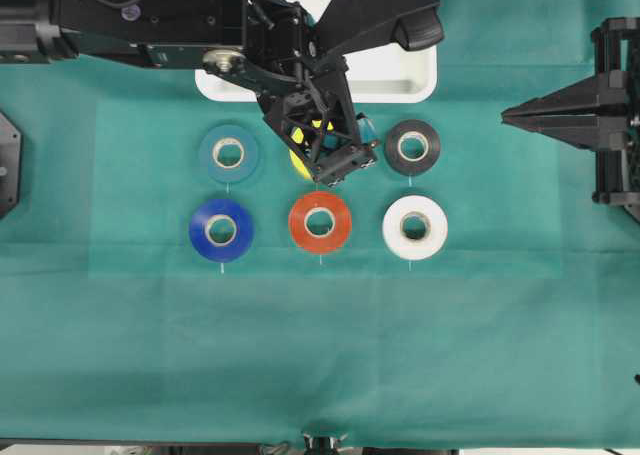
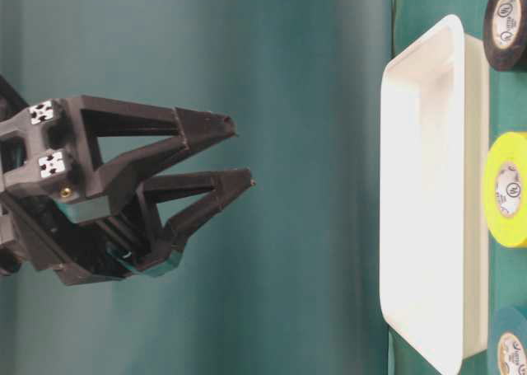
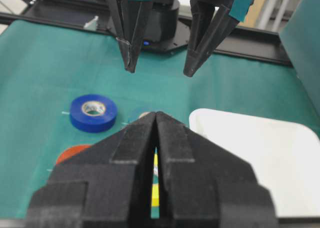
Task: Place the tape from the fixed location into the white case.
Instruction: 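Lower the left gripper with one finger into the yellow roll's hole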
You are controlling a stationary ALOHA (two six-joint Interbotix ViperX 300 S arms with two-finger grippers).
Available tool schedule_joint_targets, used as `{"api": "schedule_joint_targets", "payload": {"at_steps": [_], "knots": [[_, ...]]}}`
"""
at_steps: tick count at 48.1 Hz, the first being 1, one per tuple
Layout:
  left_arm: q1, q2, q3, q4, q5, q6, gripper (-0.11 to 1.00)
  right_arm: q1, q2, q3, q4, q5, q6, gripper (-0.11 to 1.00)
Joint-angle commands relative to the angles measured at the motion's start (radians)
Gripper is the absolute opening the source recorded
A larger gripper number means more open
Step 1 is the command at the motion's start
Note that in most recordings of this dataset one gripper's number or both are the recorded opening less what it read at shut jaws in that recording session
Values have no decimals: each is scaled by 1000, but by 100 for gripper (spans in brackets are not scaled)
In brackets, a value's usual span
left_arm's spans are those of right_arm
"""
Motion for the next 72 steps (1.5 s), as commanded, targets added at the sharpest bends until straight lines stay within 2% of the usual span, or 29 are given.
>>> {"api": "schedule_joint_targets", "payload": {"at_steps": [1, 22, 34, 47, 72], "knots": [[-2, -12, -25, -2, 0, 0, 98, -2, 6, -28, 0, -3, -2, 0], [-3, 58, -2, -2, -14, 2, 98, -3, 8, -28, -2, -3, -2, 0], [-9, 100, 66, -2, -81, -8, 98, -5, 8, -28, 0, 5, -3, 0], [-11, 115, 144, -2, -161, -54, 98, -8, 9, -25, -2, 5, -3, 0], [-5, 186, 179, -2, -230, -48, 98, -12, 35, -21, -2, 2, -2, 0]]}}
